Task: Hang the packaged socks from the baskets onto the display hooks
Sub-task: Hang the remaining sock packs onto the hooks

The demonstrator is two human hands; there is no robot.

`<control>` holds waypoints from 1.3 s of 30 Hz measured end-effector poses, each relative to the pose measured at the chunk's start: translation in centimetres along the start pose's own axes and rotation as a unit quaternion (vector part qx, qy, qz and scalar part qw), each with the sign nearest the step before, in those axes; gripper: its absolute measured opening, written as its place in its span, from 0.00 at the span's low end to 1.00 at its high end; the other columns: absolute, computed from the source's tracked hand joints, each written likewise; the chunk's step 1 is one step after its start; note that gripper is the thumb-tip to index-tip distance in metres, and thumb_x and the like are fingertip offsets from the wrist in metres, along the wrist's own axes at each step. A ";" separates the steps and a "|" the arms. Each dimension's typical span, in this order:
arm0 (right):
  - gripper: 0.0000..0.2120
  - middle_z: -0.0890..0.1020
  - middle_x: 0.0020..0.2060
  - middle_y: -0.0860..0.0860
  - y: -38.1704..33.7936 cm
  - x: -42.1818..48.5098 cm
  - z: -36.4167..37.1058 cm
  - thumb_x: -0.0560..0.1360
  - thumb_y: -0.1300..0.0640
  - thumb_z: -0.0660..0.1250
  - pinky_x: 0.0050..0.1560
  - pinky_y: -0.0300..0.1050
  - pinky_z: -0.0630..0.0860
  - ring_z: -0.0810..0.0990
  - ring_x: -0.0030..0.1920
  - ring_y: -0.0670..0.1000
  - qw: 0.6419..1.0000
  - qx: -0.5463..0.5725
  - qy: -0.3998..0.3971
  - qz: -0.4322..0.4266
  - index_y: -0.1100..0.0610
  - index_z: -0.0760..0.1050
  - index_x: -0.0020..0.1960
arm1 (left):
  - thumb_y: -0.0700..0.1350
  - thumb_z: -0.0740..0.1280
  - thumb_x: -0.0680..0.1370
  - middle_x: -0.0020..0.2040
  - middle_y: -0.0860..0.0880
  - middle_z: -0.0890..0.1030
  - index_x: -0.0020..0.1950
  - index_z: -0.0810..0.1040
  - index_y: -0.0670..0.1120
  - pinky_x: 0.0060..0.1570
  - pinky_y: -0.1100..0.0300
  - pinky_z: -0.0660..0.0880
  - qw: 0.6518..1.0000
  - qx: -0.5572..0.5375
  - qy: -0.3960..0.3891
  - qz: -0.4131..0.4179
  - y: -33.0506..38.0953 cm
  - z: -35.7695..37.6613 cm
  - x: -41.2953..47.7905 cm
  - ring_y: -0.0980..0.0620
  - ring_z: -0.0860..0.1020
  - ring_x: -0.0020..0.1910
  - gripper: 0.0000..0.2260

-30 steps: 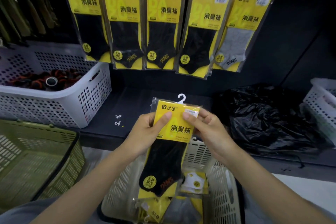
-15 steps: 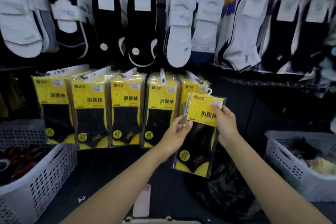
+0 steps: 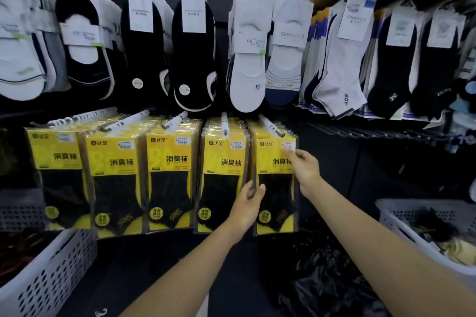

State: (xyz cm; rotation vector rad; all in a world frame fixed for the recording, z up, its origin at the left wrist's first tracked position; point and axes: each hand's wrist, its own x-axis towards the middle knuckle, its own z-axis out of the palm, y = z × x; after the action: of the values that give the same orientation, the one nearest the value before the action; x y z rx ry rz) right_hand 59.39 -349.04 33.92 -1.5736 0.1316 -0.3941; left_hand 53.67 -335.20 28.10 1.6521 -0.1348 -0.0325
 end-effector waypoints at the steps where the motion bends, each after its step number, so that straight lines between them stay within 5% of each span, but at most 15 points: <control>1: 0.15 0.81 0.50 0.53 0.6 0.0 0.0 0.74 0.52 0.70 0.54 0.43 0.75 0.79 0.53 0.51 1.000 0.004 0.018 0.014 0.60 0.78 0.56 | 0.55 0.58 0.80 0.73 0.49 0.67 0.76 0.56 0.49 0.60 0.64 0.62 1.000 0.000 -0.001 -0.008 -0.7 -0.1 -0.1 0.52 0.65 0.71 0.27; 6: 0.15 0.78 0.51 0.50 5.4 -4.0 -1.6 0.74 0.56 0.71 0.54 0.42 0.73 0.77 0.49 0.47 0.996 0.012 0.057 0.061 0.58 0.75 0.58 | 0.53 0.59 0.80 0.73 0.49 0.65 0.76 0.57 0.48 0.63 0.63 0.63 0.998 0.042 -0.020 -0.032 -5.6 -1.5 -2.3 0.51 0.65 0.71 0.26; 10: 0.04 0.79 0.47 0.51 13.6 -11.1 -1.9 0.76 0.59 0.68 0.55 0.46 0.75 0.78 0.50 0.50 0.988 -0.019 -0.050 0.145 0.57 0.77 0.50 | 0.52 0.60 0.80 0.69 0.50 0.70 0.74 0.63 0.48 0.58 0.65 0.66 0.993 0.064 -0.025 -0.099 -12.6 -3.4 -7.0 0.55 0.71 0.63 0.23; 16: 0.11 0.78 0.39 0.53 30.4 -23.2 -2.5 0.78 0.61 0.65 0.39 0.45 0.76 0.79 0.41 0.54 0.887 -0.160 -0.194 0.388 0.66 0.76 0.58 | 0.41 0.62 0.80 0.61 0.41 0.76 0.67 0.70 0.36 0.52 0.68 0.70 0.959 0.097 0.057 -0.261 -26.9 -6.8 -17.5 0.46 0.74 0.62 0.17; 20: 0.12 0.76 0.50 0.57 38.2 -28.0 -4.5 0.76 0.55 0.69 0.37 0.37 0.71 0.77 0.45 0.54 0.835 -0.224 -0.179 0.469 0.62 0.74 0.54 | 0.40 0.63 0.80 0.65 0.38 0.73 0.68 0.68 0.37 0.48 0.60 0.70 0.905 0.111 0.103 -0.398 -33.8 -8.9 -22.9 0.45 0.74 0.57 0.18; 22: 0.16 0.74 0.54 0.55 40.6 -29.3 -5.2 0.75 0.52 0.70 0.42 0.38 0.70 0.77 0.53 0.55 0.824 -0.249 -0.175 0.477 0.60 0.73 0.57 | 0.42 0.62 0.80 0.68 0.39 0.70 0.71 0.65 0.39 0.55 0.59 0.68 0.889 0.141 0.071 -0.430 -36.2 -9.3 -24.5 0.42 0.71 0.65 0.20; 24: 0.12 0.75 0.48 0.53 42.4 -30.0 -5.5 0.74 0.52 0.71 0.37 0.38 0.69 0.77 0.48 0.52 0.822 -0.262 -0.180 0.473 0.57 0.73 0.49 | 0.43 0.62 0.80 0.67 0.39 0.71 0.70 0.66 0.39 0.53 0.60 0.67 0.877 0.174 0.043 -0.446 -37.9 -9.2 -25.4 0.43 0.71 0.65 0.19; 26: 0.09 0.75 0.46 0.52 43.5 -30.5 -5.5 0.74 0.55 0.71 0.34 0.35 0.67 0.76 0.47 0.51 0.817 -0.267 -0.181 0.478 0.58 0.73 0.48 | 0.43 0.61 0.81 0.63 0.40 0.74 0.67 0.70 0.37 0.52 0.61 0.69 0.866 0.209 -0.039 -0.453 -39.0 -9.2 -25.9 0.46 0.74 0.59 0.16; 28: 0.16 0.76 0.53 0.55 44.2 -30.7 -5.3 0.74 0.57 0.71 0.43 0.37 0.69 0.77 0.56 0.54 0.812 -0.263 -0.178 0.490 0.62 0.74 0.58 | 0.38 0.66 0.77 0.47 0.38 0.80 0.51 0.80 0.34 0.45 0.56 0.76 0.863 0.269 -0.146 -0.402 -40.1 -9.5 -26.1 0.46 0.80 0.46 0.08; 30: 0.21 0.76 0.59 0.58 44.5 -30.7 -4.7 0.74 0.57 0.72 0.52 0.40 0.69 0.75 0.62 0.57 0.810 -0.265 -0.190 0.487 0.66 0.73 0.63 | 0.36 0.74 0.68 0.35 0.42 0.79 0.40 0.80 0.35 0.36 0.56 0.78 0.879 0.272 -0.127 -0.369 -41.1 -9.7 -26.1 0.46 0.79 0.34 0.06; 34: 0.24 0.75 0.63 0.57 44.4 -30.9 -3.9 0.73 0.52 0.72 0.58 0.44 0.70 0.74 0.64 0.55 0.798 -0.264 -0.229 0.492 0.63 0.73 0.64 | 0.42 0.75 0.70 0.57 0.44 0.78 0.61 0.76 0.40 0.56 0.58 0.72 0.865 0.253 -0.080 -0.425 -41.0 -9.9 -25.7 0.46 0.77 0.57 0.21; 37: 0.24 0.76 0.63 0.57 44.5 -31.0 -3.8 0.73 0.51 0.71 0.57 0.43 0.70 0.74 0.63 0.55 0.800 -0.271 -0.233 0.483 0.62 0.72 0.64 | 0.38 0.75 0.69 0.57 0.41 0.79 0.59 0.76 0.39 0.58 0.53 0.74 0.886 0.195 -0.081 -0.413 -40.8 -9.7 -25.4 0.42 0.77 0.58 0.20; 39: 0.25 0.76 0.62 0.59 44.4 -31.0 -3.5 0.73 0.53 0.72 0.54 0.43 0.71 0.76 0.61 0.56 0.820 -0.270 -0.198 0.464 0.63 0.70 0.65 | 0.33 0.75 0.68 0.48 0.43 0.81 0.49 0.78 0.41 0.52 0.53 0.76 0.903 0.128 -0.071 -0.404 -40.7 -9.8 -25.2 0.39 0.78 0.55 0.13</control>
State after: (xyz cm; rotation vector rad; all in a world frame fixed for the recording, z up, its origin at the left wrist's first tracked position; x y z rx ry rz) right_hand 36.42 -344.50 -15.08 -1.8879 0.7019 0.8095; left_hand 32.41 -319.55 -13.01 1.8639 0.4638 -0.7971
